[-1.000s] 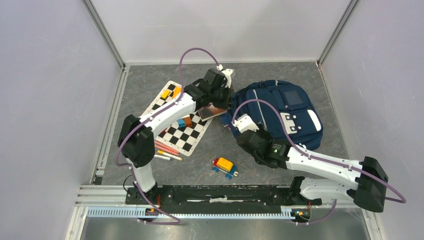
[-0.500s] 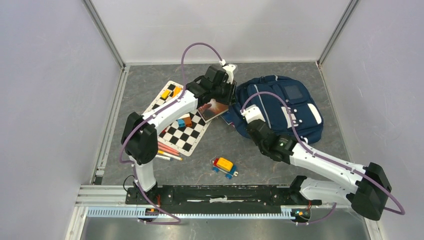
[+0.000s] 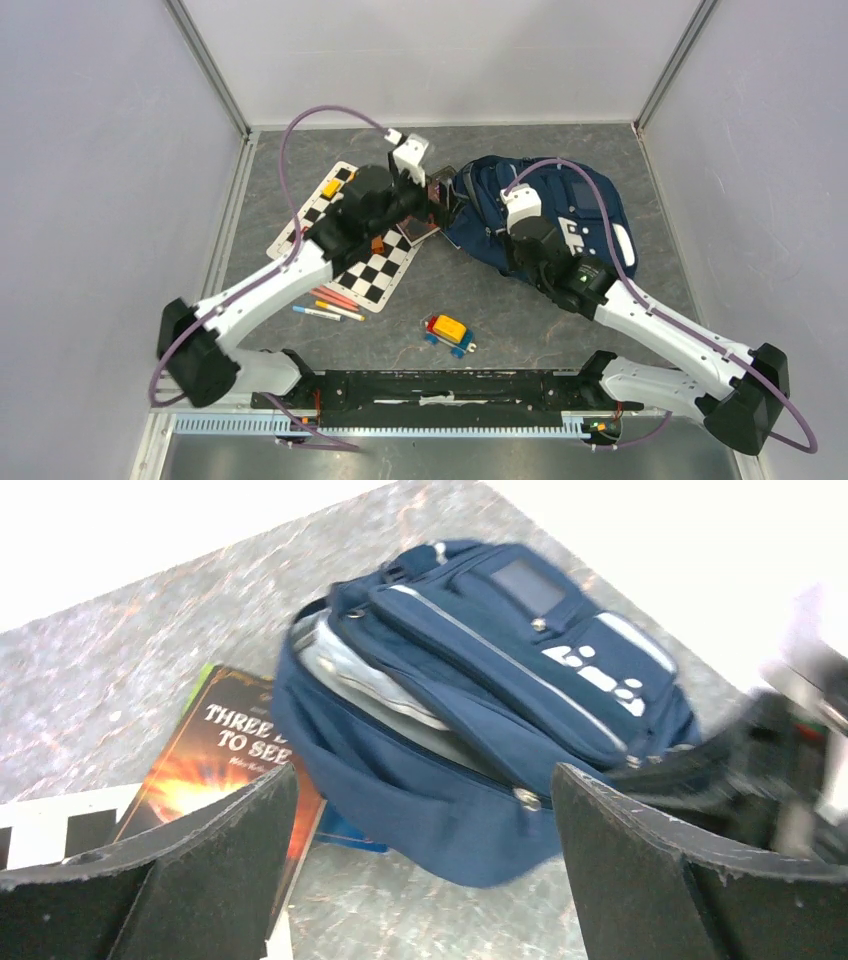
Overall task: Pack the student bag
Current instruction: Unzip the student bag at the center of the board.
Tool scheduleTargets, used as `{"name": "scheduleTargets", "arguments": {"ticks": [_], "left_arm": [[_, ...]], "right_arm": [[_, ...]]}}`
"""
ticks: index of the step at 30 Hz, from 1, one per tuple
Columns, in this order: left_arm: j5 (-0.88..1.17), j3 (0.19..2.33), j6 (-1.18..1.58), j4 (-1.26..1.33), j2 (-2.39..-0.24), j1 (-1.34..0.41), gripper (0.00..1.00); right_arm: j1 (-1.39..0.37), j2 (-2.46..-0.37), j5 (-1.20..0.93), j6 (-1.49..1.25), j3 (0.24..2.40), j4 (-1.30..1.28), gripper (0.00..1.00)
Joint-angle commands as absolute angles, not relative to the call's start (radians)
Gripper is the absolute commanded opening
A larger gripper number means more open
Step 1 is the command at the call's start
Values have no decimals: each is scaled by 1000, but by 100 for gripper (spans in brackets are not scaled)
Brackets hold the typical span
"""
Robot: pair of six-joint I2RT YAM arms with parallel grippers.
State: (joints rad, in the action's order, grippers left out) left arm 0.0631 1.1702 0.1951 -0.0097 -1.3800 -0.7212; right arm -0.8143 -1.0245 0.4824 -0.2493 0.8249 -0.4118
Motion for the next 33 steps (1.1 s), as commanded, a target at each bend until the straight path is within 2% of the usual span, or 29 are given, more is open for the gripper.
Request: {"name": "scheduleTargets", "arguments": {"ticks": [1, 5, 9, 13, 17, 27, 29, 33], "left_arm": [[-63, 1024, 106, 185, -1249, -841, 100], [-156, 925, 120, 229, -1207, -933, 97], [-144, 872, 159, 262, -1221, -938, 86], [-167, 875, 110, 266, -1272, -956, 79], [-174, 884, 68, 282, -1316, -956, 68], [-163, 951, 2, 279, -1426, -957, 55], [-163, 965, -29, 279, -1444, -956, 48], [-131, 979, -30, 279, -1457, -958, 26]], "right_arm": [[-806, -1025, 380, -309, 966, -265, 0], [-804, -1043, 344, -321, 1002, -248, 0], [-804, -1047, 319, -340, 1005, -233, 0], [-802, -1044, 298, -357, 994, -218, 0], [-802, -1041, 279, -368, 989, -211, 0], [-803, -1041, 256, -369, 991, -206, 0], [-803, -1040, 254, -370, 989, -204, 0], [-803, -1037, 263, -371, 983, -204, 0]]}}
